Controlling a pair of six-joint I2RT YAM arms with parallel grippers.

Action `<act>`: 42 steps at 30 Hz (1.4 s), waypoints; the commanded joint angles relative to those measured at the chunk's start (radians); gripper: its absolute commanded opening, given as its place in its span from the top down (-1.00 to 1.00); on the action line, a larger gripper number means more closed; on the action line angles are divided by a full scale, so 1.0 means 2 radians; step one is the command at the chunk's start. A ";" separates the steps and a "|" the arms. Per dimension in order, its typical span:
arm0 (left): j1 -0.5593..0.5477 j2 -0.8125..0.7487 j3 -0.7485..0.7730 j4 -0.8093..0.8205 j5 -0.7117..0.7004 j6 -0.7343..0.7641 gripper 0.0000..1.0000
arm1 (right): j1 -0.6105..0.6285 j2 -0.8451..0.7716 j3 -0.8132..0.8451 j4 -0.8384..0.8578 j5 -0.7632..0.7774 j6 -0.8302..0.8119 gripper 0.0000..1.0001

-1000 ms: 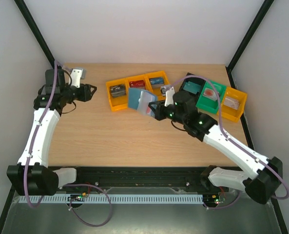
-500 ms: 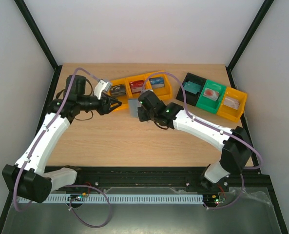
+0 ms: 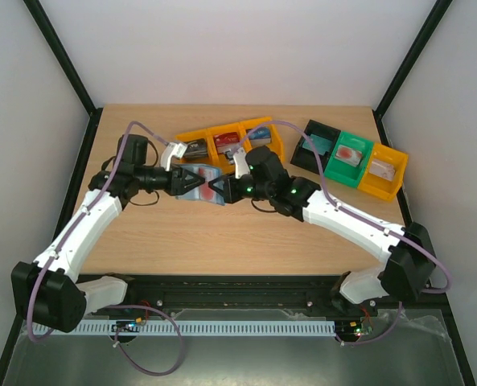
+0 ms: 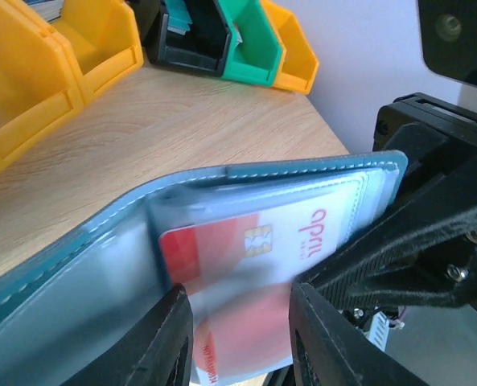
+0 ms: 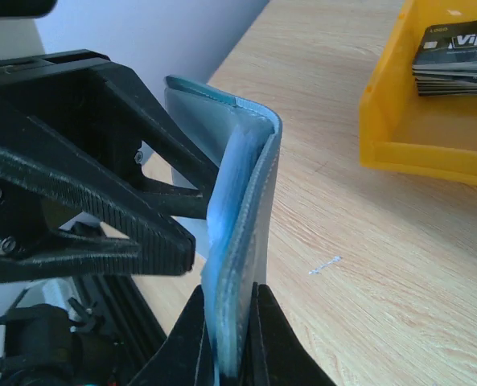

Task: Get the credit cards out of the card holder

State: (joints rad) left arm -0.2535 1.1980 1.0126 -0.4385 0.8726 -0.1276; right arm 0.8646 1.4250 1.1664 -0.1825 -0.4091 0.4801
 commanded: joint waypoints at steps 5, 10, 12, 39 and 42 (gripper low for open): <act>0.018 -0.010 -0.004 0.029 0.053 -0.032 0.28 | -0.016 -0.044 -0.030 0.106 -0.113 0.005 0.97; 0.017 -0.014 -0.009 0.025 0.080 -0.026 0.27 | -0.021 -0.061 -0.046 0.156 -0.139 0.014 0.97; 0.014 -0.014 -0.005 0.022 0.102 -0.022 0.29 | -0.022 -0.059 -0.052 0.186 -0.144 0.021 0.97; 0.051 -0.030 0.052 -0.053 0.209 0.064 0.96 | -0.063 -0.038 -0.101 0.277 -0.234 0.028 0.51; 0.059 -0.031 0.051 -0.057 0.187 0.068 0.96 | -0.069 -0.051 -0.107 0.261 -0.234 0.016 0.48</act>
State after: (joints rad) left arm -0.1551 1.1625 1.0950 -0.5480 1.2266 -0.0071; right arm 0.7418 1.3739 0.9714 0.3286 -0.8589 0.5549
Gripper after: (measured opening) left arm 0.030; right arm 0.248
